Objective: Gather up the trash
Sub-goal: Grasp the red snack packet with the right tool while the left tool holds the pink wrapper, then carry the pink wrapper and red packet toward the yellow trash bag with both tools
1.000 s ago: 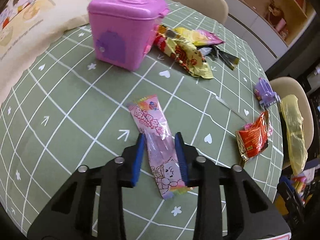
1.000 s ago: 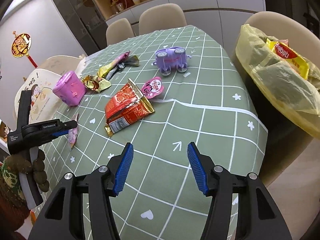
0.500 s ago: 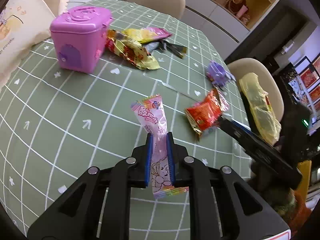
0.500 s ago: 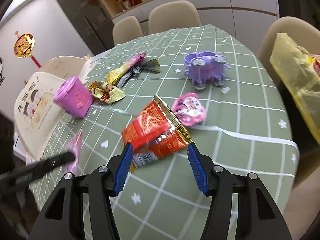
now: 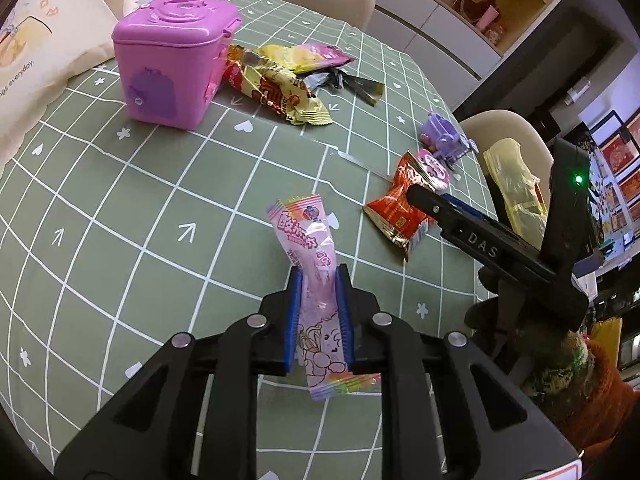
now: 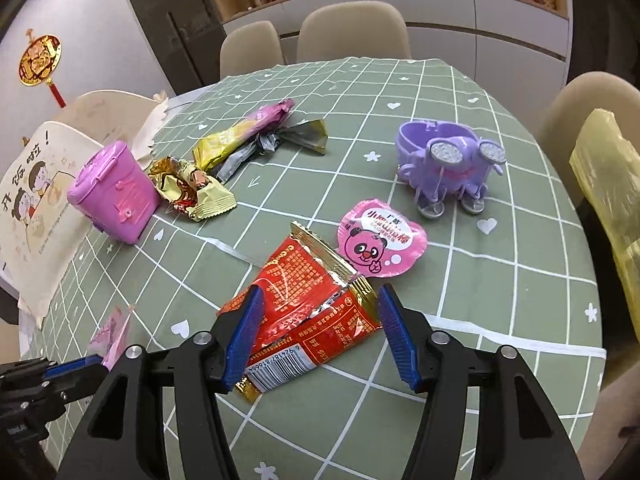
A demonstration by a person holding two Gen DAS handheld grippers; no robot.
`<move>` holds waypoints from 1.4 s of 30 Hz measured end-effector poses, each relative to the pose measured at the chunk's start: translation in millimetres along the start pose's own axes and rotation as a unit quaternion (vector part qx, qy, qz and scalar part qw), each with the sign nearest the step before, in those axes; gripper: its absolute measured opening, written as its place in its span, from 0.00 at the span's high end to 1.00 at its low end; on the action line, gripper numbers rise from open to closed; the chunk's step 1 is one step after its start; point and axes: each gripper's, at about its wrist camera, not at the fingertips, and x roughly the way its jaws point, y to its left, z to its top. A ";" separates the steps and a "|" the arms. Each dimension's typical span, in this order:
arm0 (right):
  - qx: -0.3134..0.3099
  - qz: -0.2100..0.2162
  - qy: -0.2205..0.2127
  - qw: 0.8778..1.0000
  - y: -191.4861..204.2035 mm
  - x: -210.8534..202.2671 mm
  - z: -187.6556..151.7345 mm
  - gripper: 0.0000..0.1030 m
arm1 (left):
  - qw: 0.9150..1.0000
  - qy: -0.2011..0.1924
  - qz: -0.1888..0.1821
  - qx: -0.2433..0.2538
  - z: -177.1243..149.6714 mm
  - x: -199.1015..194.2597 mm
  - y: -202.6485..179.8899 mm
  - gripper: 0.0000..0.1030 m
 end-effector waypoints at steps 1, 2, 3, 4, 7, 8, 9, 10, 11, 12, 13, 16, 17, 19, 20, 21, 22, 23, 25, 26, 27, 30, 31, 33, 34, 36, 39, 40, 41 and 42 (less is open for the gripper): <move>0.015 0.003 0.005 1.000 -2.5 0.3 -0.6 0.42 | 1.000 0.000 0.000 0.000 0.6 0.6 -0.2 0.85; 0.018 0.004 0.005 1.000 -2.1 0.0 -1.0 0.42 | 1.000 0.000 0.001 0.000 0.8 0.8 -1.0 0.85; 0.014 0.005 0.011 1.000 -1.1 0.5 -0.7 0.41 | 1.000 -0.001 0.000 0.001 1.4 1.1 -2.1 0.85; 0.000 0.004 0.017 1.000 1.3 1.2 -0.1 0.41 | 1.000 -0.001 0.000 0.001 1.4 1.0 -2.7 0.85; -0.040 0.004 0.033 0.999 7.8 2.7 1.7 0.42 | 1.000 -0.002 0.000 0.004 2.5 1.3 -5.3 0.85; -0.046 0.005 0.036 0.998 8.4 2.0 1.7 0.42 | 1.000 -0.002 0.000 0.005 2.7 1.0 -6.2 0.85; -0.051 0.005 0.041 0.998 8.9 0.8 1.0 0.42 | 1.000 -0.002 -0.001 0.005 2.9 0.7 -6.7 0.85; -0.054 0.005 0.043 0.998 8.6 -0.9 0.1 0.42 | 1.000 -0.003 -0.001 0.005 3.1 -0.1 -7.1 0.85; -0.057 0.005 0.041 0.998 8.2 -3.6 -1.2 0.42 | 1.000 -0.004 -0.001 0.005 3.0 -0.7 -7.4 0.85; -0.060 0.006 0.037 0.998 7.9 -8.1 -2.7 0.45 | 1.000 -0.004 -0.001 0.004 3.0 -1.8 -7.4 0.85; -0.060 0.005 0.033 0.998 7.3 -13.7 -4.0 0.47 | 1.000 -0.004 -0.001 0.003 2.9 -2.8 -7.4 0.85; -0.044 0.005 -0.005 0.999 0.7 -39.3 -6.4 0.47 | 1.000 -0.007 -0.001 0.001 3.2 -5.9 -6.7 0.85; -0.037 0.002 -0.012 0.999 -1.5 -45.3 -6.7 0.47 | 1.000 -0.009 -0.001 0.000 3.1 -7.1 -6.3 0.85; -0.009 -0.009 -0.025 1.000 -9.2 -56.7 -9.3 0.47 | 1.000 -0.010 -0.002 -0.003 2.6 -8.5 -5.2 0.85; 0.010 -0.009 -0.028 1.000 -13.4 -59.8 -11.8 0.47 | 1.000 -0.011 -0.002 -0.005 2.2 -8.9 -5.0 0.85; 0.032 -0.010 -0.025 0.999 -17.4 -60.5 -15.4 0.47 | 1.000 -0.011 -0.003 -0.006 1.6 -9.3 -4.5 0.85; 0.049 -0.011 -0.021 0.998 -20.0 -59.0 -18.6 0.47 | 1.000 -0.011 -0.003 -0.006 1.2 -9.2 -4.3 0.85; 0.063 -0.012 -0.016 0.998 -20.8 -56.5 -21.3 0.47 | 1.000 -0.011 -0.003 -0.005 0.8 -9.1 -4.3 0.85; 0.086 -0.017 -0.005 0.996 -19.0 -47.1 -25.7 0.47 | 1.000 -0.012 0.002 0.003 0.0 -9.4 -5.6 0.85; 0.092 -0.019 -0.002 0.996 -16.6 -42.1 -26.7 0.47 | 1.000 -0.013 0.003 0.006 0.0 -9.5 -6.4 0.85; 0.096 -0.022 0.001 0.995 -12.8 -35.4 -27.6 0.47 | 1.000 -0.014 0.004 0.011 0.4 -10.0 -7.0 0.85; 0.097 -0.027 0.008 0.995 -1.4 -21.2 -27.5 0.47 | 1.000 -0.015 0.003 0.012 1.0 -11.6 -6.2 0.85; 0.088 -0.035 0.006 0.995 3.1 -18.7 -26.6 0.47 | 1.000 -0.017 0.003 0.011 1.9 -13.0 -4.4 0.85; 0.061 -0.050 0.006 0.997 13.0 -13.8 -24.2 0.47 | 1.000 -0.020 0.003 0.007 3.1 -14.6 0.1 0.85; 0.051 -0.054 0.007 0.997 15.3 -12.3 -23.2 0.47 | 1.000 -0.020 0.004 0.005 3.7 -14.9 2.5 0.85; 0.022 -0.062 0.014 0.998 22.0 -8.2 -20.4 0.47 | 1.000 -0.021 0.005 -0.003 4.9 -14.6 8.6 0.85; -0.014 -0.054 0.027 0.998 29.1 -4.4 -16.8 0.67 | 1.000 -0.021 0.007 -0.014 6.5 -13.1 15.0 0.85; -0.027 -0.053 0.031 0.998 31.4 -4.5 -15.7 0.76 | 1.000 -0.020 0.007 -0.017 7.4 -12.9 16.2 0.85; -0.033 -0.050 0.031 0.998 32.5 -5.5 -15.2 0.82 | 1.000 -0.021 0.007 -0.018 8.3 -13.2 16.4 0.85; -0.042 -0.047 0.028 0.998 33.6 -9.2 -14.6 0.85 | 1.000 -0.021 0.007 -0.019 9.0 -13.8 15.6 0.85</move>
